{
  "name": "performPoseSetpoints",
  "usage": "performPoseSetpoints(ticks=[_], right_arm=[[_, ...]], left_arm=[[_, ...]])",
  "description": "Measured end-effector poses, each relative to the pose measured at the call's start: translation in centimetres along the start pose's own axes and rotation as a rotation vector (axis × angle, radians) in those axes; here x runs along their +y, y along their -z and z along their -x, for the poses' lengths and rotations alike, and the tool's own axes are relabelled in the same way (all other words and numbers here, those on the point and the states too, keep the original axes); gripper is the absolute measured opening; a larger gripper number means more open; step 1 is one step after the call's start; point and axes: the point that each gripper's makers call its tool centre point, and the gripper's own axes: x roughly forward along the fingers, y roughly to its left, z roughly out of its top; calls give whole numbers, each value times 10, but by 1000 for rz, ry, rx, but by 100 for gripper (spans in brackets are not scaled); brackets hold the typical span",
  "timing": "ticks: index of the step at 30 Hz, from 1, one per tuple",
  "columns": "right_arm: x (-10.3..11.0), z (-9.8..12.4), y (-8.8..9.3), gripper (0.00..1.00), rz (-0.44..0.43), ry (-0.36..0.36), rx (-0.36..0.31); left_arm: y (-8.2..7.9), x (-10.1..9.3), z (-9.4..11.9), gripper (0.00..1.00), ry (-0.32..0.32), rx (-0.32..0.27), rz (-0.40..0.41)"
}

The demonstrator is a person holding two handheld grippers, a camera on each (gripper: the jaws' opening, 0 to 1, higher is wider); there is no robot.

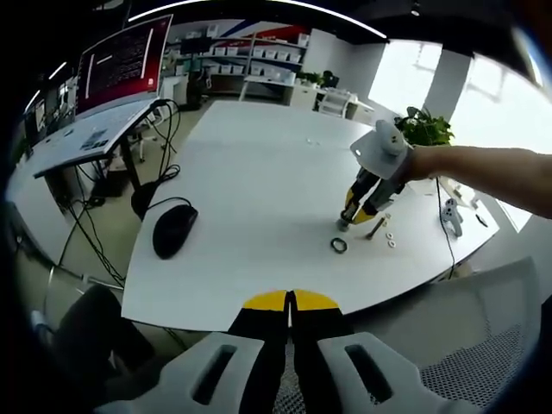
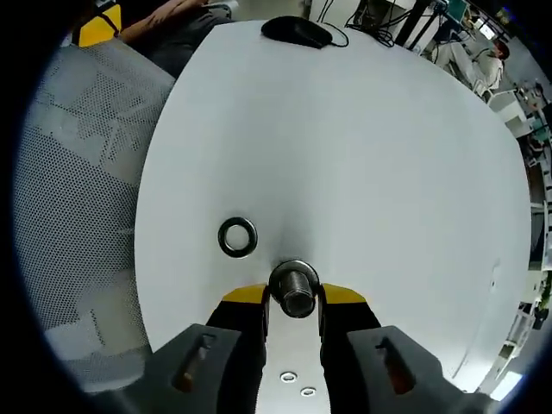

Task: Place the washer onto the threaded stud by aligning its center hole with the stud, sliding it down to the base, and recovering from edge contact or off-axis alignment until the washer reaches the visible bottom stop.

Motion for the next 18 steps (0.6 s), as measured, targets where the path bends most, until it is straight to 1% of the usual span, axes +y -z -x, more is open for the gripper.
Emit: performPoseSetpoints(ticks=[9,12,14,15,16,18], right_arm=[[3,-9,3,23,-12,-28,7],[4,-9,2,24,19,-46,2],[5,-9,2,24,29,-40,3],[5,-9,1,26,35,-29,-6],[5,-8,1,30,32,-27,-10],[10,-7,0,34,22,-39,-15]], left_arm=[[0,0,-1,0,2,5,-4],[1,0,-1,0,3,6,-4],[1,0,-1,0,3,5,-2],[1,0,-1,0,4,5,-2],[1,0,-1,0,4,5,-2],[0,0,-1,0,5,4,-1]])
